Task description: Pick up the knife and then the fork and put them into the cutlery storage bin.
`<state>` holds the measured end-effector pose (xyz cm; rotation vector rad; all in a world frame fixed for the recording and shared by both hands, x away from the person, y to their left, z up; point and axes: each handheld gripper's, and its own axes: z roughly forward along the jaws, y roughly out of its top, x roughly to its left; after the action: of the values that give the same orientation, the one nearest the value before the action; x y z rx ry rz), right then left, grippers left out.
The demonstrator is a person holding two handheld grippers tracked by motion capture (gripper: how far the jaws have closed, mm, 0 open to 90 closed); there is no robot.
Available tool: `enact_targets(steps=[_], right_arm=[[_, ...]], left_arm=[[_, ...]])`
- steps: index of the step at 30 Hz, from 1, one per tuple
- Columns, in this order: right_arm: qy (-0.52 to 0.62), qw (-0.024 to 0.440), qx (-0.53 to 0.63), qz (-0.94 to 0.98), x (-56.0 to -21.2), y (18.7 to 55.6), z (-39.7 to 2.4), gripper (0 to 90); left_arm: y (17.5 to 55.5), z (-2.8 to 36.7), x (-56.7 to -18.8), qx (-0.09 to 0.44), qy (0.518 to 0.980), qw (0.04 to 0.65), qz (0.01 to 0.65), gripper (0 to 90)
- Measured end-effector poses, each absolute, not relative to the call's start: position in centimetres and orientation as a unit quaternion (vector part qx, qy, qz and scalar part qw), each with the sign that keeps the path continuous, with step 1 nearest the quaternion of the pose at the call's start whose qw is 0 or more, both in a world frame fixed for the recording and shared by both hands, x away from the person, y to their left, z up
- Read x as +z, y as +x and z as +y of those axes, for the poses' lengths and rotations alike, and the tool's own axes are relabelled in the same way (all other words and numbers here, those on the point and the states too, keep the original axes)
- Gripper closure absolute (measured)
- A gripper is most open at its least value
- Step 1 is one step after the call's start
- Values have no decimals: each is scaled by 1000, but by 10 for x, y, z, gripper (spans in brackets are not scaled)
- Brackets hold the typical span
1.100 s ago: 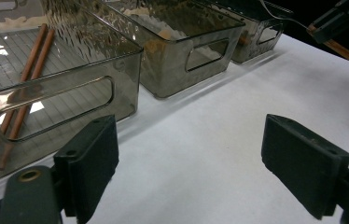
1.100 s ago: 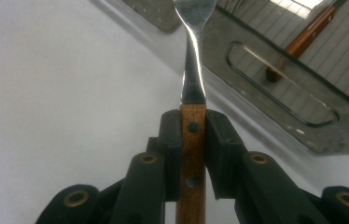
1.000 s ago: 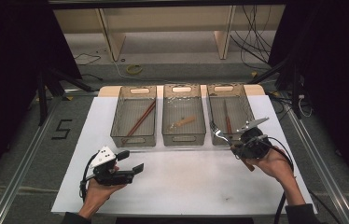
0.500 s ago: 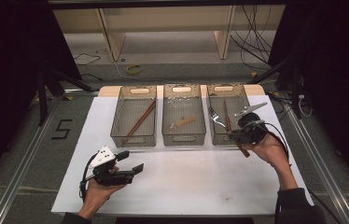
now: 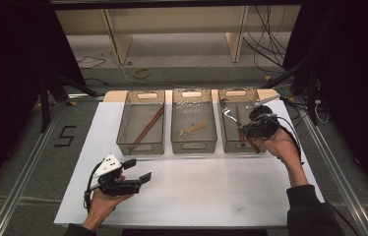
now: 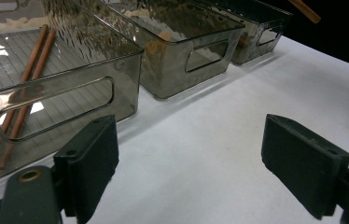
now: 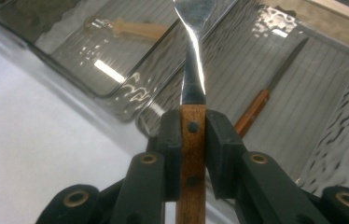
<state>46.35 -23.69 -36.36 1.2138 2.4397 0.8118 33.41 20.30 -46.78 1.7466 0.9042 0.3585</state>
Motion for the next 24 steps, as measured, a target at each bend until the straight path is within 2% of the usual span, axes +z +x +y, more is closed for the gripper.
enact_targets(steps=[24], right_arm=[[473, 153, 278, 822, -356, 510, -240, 778]], left_arm=[[334, 203, -468, 150, 735, 541, 379, 183]])
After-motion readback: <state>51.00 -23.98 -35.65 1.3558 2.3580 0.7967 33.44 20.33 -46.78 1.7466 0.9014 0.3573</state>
